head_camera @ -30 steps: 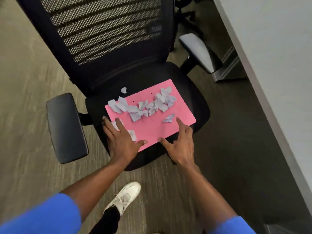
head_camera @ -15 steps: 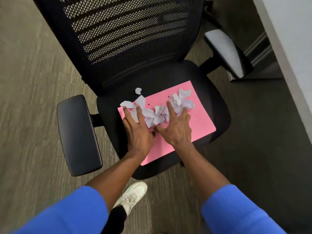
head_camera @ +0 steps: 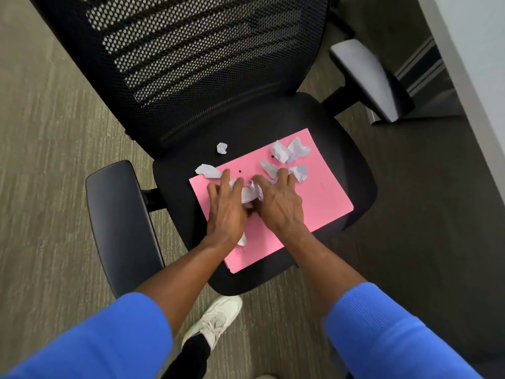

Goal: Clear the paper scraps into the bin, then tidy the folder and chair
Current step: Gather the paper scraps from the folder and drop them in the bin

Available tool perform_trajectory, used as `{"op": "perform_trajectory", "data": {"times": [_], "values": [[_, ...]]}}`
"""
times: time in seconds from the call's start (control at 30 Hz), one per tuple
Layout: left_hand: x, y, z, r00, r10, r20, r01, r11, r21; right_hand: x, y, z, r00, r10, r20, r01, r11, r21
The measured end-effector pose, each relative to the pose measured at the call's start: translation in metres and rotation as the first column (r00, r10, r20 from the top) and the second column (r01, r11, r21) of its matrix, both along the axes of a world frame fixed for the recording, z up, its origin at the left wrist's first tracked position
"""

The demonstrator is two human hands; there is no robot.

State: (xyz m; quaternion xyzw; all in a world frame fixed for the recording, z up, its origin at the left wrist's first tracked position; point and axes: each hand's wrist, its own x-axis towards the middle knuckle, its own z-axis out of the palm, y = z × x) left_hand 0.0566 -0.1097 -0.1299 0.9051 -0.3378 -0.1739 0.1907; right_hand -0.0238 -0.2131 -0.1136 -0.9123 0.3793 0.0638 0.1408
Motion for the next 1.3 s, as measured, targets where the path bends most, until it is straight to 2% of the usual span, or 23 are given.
{"op": "perform_trajectory", "data": {"times": [0.17, 0.3, 0.43, 0.63, 0.8, 1.0, 1.17, 1.3], "values": [[-0.004, 0.005, -0.006, 0.997, -0.013, 0.071, 0.015, 1.0, -0.028, -0.013, 0.0, -0.007, 0.995, 0.002, 0.097, -0.003, 1.0, 0.006], [0.0, 0.008, -0.008, 0.997, -0.017, 0.077, 0.025, 0.994, -0.107, -0.023, -0.003, -0.009, 0.961, -0.099, 0.258, 0.076, 0.992, 0.098], [0.003, 0.008, -0.004, 0.999, 0.042, -0.009, -0.042, 0.979, -0.199, -0.027, -0.005, -0.002, 0.86, -0.318, 0.399, 0.233, 0.94, 0.248], [0.0, 0.008, 0.016, 0.993, 0.114, -0.03, -0.117, 0.945, -0.307, -0.027, -0.003, 0.016, 0.676, -0.509, 0.534, 0.352, 0.859, 0.373], [-0.016, 0.01, 0.041, 0.992, 0.104, -0.075, -0.125, 0.916, -0.38, -0.046, 0.002, 0.031, 0.514, -0.669, 0.537, 0.448, 0.744, 0.497], [-0.072, 0.016, 0.047, 0.994, -0.005, -0.105, -0.037, 0.918, -0.395, -0.104, 0.029, 0.028, 0.352, -0.828, 0.436, 0.527, 0.56, 0.639], [-0.132, 0.021, 0.029, 0.983, -0.124, -0.138, 0.064, 0.925, -0.373, -0.169, 0.058, 0.017, 0.226, -0.888, 0.4, 0.604, 0.45, 0.658], [-0.185, 0.029, 0.01, 0.961, -0.235, -0.143, 0.172, 0.919, -0.354, -0.235, 0.081, 0.004, 0.188, -0.911, 0.367, 0.662, 0.393, 0.638]]}}
